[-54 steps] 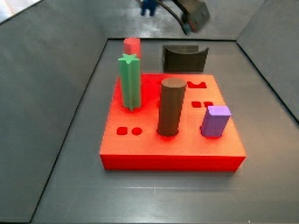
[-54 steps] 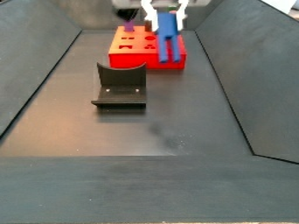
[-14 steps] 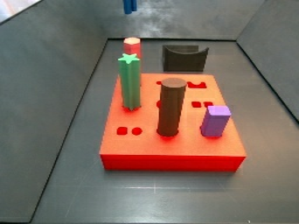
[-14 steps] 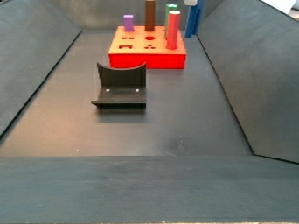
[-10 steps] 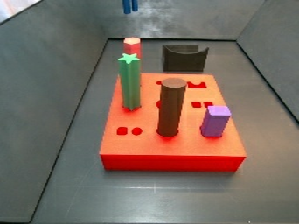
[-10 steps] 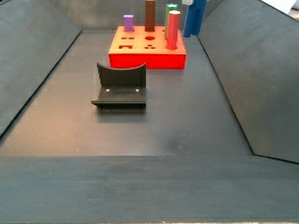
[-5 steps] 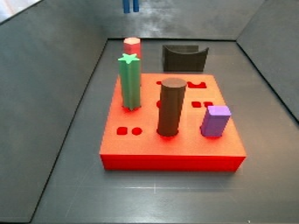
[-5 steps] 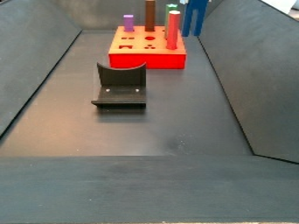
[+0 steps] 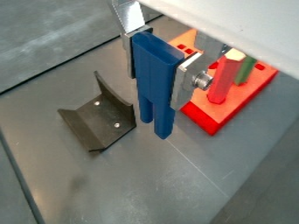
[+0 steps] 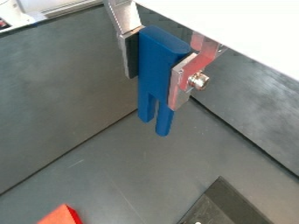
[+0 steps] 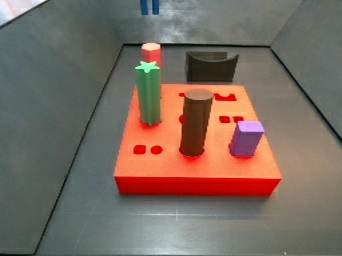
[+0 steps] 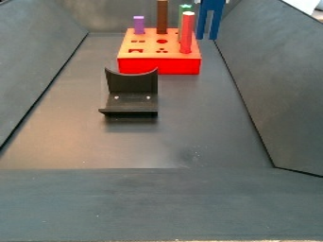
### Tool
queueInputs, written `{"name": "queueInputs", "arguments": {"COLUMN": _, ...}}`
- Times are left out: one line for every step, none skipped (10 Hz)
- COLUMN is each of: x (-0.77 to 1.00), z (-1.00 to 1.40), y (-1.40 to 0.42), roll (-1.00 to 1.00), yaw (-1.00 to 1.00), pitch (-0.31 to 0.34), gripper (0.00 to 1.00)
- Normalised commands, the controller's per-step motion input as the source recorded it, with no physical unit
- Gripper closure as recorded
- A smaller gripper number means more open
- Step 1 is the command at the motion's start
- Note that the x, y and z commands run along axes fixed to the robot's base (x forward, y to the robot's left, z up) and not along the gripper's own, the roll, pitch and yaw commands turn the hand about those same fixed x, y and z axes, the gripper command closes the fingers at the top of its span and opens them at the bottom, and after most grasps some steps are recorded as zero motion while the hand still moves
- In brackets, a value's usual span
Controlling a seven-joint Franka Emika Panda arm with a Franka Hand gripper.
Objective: Pick up the square-circle object. Move up. Place the square-circle object on the fixture. Regrasp the square-circle object. Rotate the square-circle object. Move to above the board. Insert the square-circle object.
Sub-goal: Rotate the square-circle object.
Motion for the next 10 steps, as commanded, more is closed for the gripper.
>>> {"name": "queueInputs", "arguments": {"x": 0.01, "z": 0.01, "y": 0.01, "roll": -0.12, "yaw": -0.22, "pitch": 0.081, "gripper": 1.00}}
{"name": "queueInputs", "arguments": {"x": 0.00, "z": -1.00, "y": 0.00, "roll": -0.12, "yaw": -0.18, "pitch": 0.081, "gripper": 1.00}}
{"name": "queueInputs", "arguments": {"x": 0.01, "z": -1.00, "y": 0.00, "roll": -0.12, "yaw": -0.11, "pitch": 0.054, "gripper": 1.00}}
{"name": "queueInputs", "arguments": {"x": 0.02, "z": -1.00, "y": 0.00, "roll": -0.13, "yaw": -0.09, "pitch": 0.027, "gripper": 1.00}}
{"name": "queueInputs", "arguments": {"x": 0.02, "z": -1.00, "y": 0.00, "roll": -0.14, "yaw": -0.08, "pitch": 0.005, "gripper": 1.00}}
{"name": "queueInputs", "arguments": {"x": 0.02, "z": -1.00, "y": 0.01, "roll": -0.15, "yaw": -0.06, "pitch": -0.019, "gripper": 1.00}}
{"name": "queueInputs", "arguments": {"x": 0.02, "z": -1.00, "y": 0.01, "roll": -0.16, "yaw": -0.06, "pitch": -0.026, "gripper": 1.00}}
{"name": "queueInputs", "arguments": {"x": 0.03, "z": -1.00, "y": 0.01, "roll": -0.17, "yaw": -0.05, "pitch": -0.027, "gripper": 1.00}}
{"name": "queueInputs", "arguments": {"x": 0.03, "z": -1.00, "y": 0.01, "roll": -0.18, "yaw": -0.05, "pitch": -0.023, "gripper": 1.00}}
{"name": "queueInputs", "arguments": {"x": 0.04, "z": -1.00, "y": 0.01, "roll": -0.19, "yaw": -0.04, "pitch": -0.023, "gripper": 1.00}}
